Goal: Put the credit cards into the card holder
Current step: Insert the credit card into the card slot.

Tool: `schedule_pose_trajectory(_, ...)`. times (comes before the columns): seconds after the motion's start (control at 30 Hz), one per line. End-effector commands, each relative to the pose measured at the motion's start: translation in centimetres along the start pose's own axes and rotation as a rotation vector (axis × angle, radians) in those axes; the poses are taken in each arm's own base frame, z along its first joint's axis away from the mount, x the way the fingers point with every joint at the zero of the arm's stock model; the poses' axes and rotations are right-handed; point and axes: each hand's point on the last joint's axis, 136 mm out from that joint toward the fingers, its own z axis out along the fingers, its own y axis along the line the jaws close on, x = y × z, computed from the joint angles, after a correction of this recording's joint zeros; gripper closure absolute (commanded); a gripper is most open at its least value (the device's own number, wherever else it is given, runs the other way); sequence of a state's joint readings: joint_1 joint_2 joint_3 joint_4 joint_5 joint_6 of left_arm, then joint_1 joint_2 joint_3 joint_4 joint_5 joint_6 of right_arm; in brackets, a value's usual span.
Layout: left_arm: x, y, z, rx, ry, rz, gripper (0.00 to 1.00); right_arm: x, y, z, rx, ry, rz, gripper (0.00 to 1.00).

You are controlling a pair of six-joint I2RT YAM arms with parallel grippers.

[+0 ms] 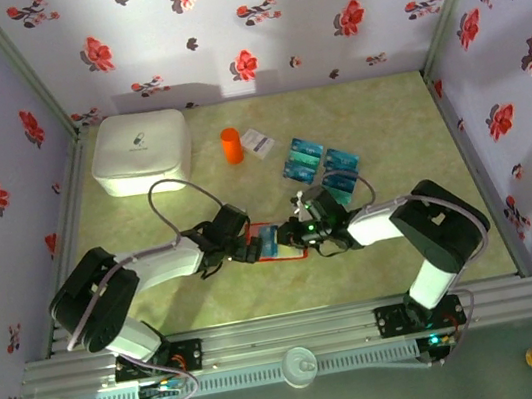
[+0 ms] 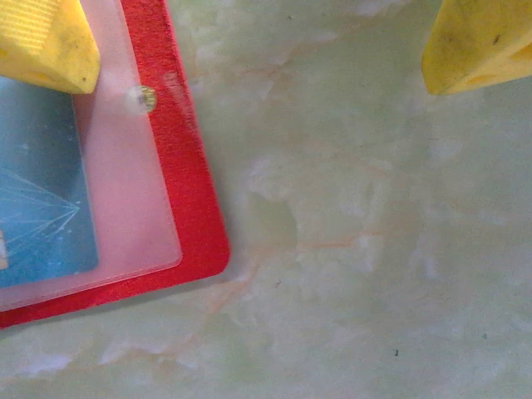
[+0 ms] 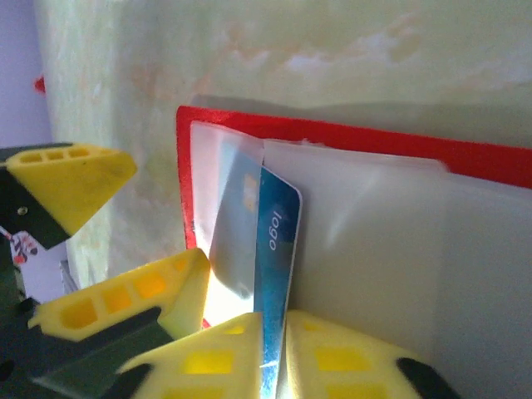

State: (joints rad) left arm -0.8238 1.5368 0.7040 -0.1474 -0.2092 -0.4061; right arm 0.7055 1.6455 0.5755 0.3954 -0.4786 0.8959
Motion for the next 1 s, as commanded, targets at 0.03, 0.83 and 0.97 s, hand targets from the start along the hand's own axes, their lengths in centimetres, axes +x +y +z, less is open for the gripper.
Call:
schedule_pose_trajectory(0.03,-1.4,0.5,-1.6,0.012,-0.036,-0.089,0.00,-0.1,0.6,-1.6,0.066,0.002,-0.072,0.70)
schedule_pose_trajectory(0.83,0.9,2.8,-0.5,-0.014,-0.002,-0.137,0.00,-0.9,0.7,0.2,0.281,0.068,-0.198,0.91)
schedule_pose_trajectory(0.97,1.3,2.9,0.0,-0.018,0.008,-0.136,0.00,-0.8,0.1,0.6,0.308,0.080,-0.201,0.92)
